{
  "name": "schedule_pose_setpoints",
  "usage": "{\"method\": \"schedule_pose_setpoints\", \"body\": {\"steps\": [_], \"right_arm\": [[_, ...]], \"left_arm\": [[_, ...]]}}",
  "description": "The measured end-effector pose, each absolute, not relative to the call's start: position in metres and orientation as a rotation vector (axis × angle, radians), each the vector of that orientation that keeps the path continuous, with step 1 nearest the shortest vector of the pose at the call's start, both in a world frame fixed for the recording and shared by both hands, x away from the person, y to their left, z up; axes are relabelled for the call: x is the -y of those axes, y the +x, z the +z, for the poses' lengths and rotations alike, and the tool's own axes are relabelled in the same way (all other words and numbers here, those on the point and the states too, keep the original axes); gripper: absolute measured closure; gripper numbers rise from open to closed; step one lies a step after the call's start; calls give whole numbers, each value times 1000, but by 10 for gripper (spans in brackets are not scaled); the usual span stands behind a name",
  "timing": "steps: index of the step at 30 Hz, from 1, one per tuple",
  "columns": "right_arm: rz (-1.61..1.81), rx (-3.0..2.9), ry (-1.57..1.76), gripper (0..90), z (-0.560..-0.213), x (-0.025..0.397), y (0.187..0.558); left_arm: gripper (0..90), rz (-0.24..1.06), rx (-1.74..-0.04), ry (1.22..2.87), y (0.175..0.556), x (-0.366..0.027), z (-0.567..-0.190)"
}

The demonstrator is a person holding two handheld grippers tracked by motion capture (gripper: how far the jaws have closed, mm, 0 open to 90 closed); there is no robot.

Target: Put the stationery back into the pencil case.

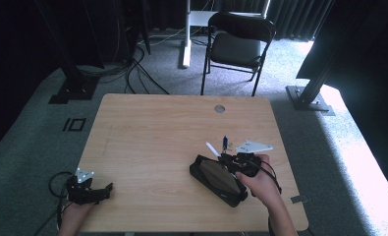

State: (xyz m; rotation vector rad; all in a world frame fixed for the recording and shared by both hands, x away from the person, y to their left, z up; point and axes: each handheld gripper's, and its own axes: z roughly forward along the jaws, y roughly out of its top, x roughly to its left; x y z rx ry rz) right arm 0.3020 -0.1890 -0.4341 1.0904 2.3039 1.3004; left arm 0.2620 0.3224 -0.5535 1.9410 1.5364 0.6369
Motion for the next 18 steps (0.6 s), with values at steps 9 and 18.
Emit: {"method": "schedule_pose_setpoints", "body": {"steps": [9, 18], "right_arm": [[1247, -2405, 1053, 785, -443, 184, 301], [1171, -2495, 1044, 785, -456, 179, 303]], "left_arm": [[5, 637, -1537, 1941, 262, -322, -553], [5, 637, -1536, 1941, 262, -322, -553]]}}
